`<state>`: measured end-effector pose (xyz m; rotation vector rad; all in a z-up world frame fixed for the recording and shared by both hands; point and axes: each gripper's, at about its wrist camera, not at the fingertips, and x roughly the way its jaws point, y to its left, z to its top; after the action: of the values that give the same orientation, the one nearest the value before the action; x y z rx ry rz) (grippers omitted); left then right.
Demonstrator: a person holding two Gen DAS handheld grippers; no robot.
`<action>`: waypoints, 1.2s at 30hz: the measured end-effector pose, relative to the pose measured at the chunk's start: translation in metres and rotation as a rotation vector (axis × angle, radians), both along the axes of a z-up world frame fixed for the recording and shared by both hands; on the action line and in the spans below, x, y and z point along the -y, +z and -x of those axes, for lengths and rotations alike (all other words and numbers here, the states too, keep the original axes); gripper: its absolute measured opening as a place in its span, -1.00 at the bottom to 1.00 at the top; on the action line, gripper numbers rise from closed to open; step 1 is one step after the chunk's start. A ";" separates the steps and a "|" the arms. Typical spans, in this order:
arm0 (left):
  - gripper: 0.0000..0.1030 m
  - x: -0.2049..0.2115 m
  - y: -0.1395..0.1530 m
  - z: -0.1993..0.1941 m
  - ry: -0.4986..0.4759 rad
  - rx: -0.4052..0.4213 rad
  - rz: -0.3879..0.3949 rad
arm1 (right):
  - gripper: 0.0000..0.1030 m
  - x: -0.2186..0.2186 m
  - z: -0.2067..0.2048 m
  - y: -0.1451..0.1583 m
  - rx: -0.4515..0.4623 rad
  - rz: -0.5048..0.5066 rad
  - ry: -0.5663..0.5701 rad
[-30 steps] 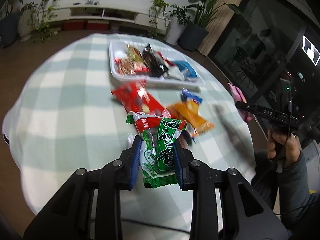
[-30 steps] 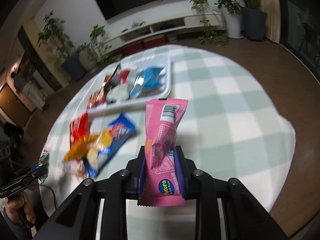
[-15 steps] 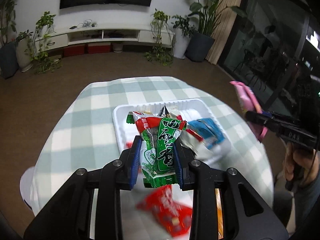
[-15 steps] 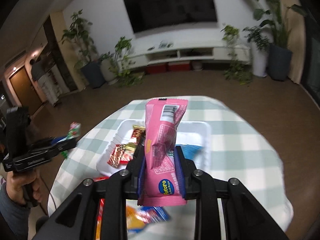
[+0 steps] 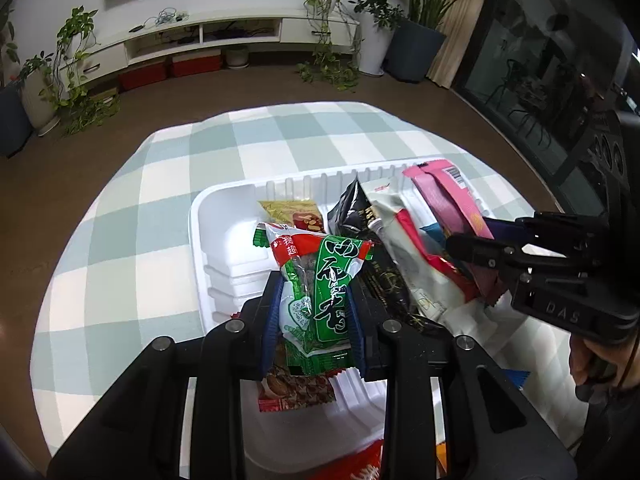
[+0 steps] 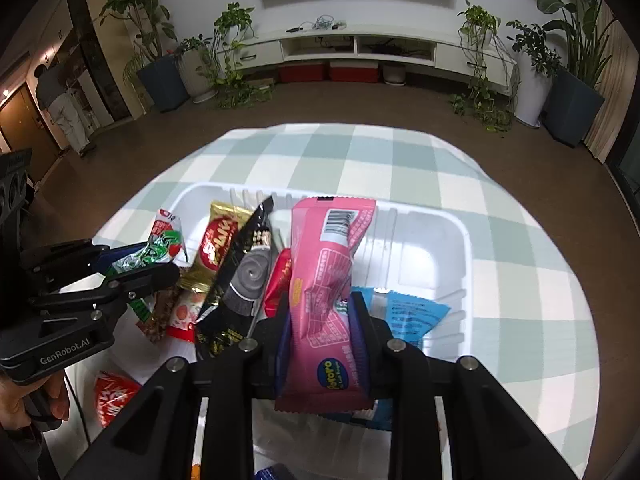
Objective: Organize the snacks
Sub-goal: 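Carry both packets into the white tray and open both grippers to release them, then grasp the clear white packet with the left gripper while the right grasps the blue-yellow cake packet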
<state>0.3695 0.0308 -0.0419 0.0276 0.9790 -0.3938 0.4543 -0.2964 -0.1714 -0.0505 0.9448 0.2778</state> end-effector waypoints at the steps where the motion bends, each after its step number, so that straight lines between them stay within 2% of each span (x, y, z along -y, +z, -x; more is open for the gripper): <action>1: -0.45 0.001 -0.003 -0.001 0.001 -0.004 -0.004 | -0.44 0.000 -0.001 -0.003 -0.003 0.001 -0.002; 9: -0.36 0.009 -0.020 -0.003 0.003 -0.027 -0.049 | -0.44 -0.003 -0.002 -0.007 -0.004 0.010 -0.001; 10: -0.27 0.009 -0.021 -0.003 0.003 -0.028 -0.050 | -0.44 -0.004 -0.002 -0.008 0.000 0.013 -0.001; 13: -0.18 0.009 -0.022 -0.003 0.010 -0.028 -0.050 | -0.43 -0.004 0.000 -0.008 0.004 0.014 -0.004; 16: 0.07 0.008 -0.023 -0.004 0.016 -0.029 -0.054 | -0.42 -0.005 0.002 -0.008 0.005 0.018 -0.005; 18: 0.11 0.005 -0.021 -0.004 0.028 -0.026 -0.051 | -0.41 -0.005 0.003 -0.006 0.007 0.021 -0.007; 20: 0.28 0.002 -0.017 -0.002 0.041 -0.017 -0.052 | -0.34 -0.005 0.005 -0.004 0.013 0.028 -0.010; 21: 0.30 0.001 -0.014 0.000 0.044 -0.011 -0.053 | -0.28 -0.005 0.007 -0.002 0.018 0.031 -0.012; 23: 0.31 0.000 -0.008 0.004 0.045 -0.001 -0.050 | -0.11 -0.004 0.011 0.003 0.028 0.023 -0.016; 25: 0.38 -0.004 -0.001 0.010 0.052 0.011 -0.047 | 0.20 -0.002 0.016 0.008 0.037 0.012 -0.022; 28: 0.51 -0.011 0.009 0.022 0.074 0.031 -0.025 | 0.42 0.002 0.025 0.019 0.068 0.007 -0.037; 30: 0.55 -0.016 0.015 0.033 0.085 0.036 -0.009 | 0.47 0.005 0.035 0.026 0.079 -0.011 -0.042; 32: 0.70 -0.023 0.022 0.048 0.105 0.053 0.007 | 0.51 0.010 0.047 0.032 0.087 -0.036 -0.049; 34: 0.79 -0.030 0.028 0.067 0.113 0.071 0.028 | 0.66 0.016 0.065 0.036 0.092 -0.080 -0.052; 36: 0.87 -0.034 0.032 0.086 0.109 0.080 0.034 | 0.72 0.021 0.083 0.035 0.083 -0.118 -0.050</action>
<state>0.2834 0.0649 -0.0103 -0.0404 0.8901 -0.3068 0.3712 -0.3172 -0.1367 0.0693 0.8448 0.2820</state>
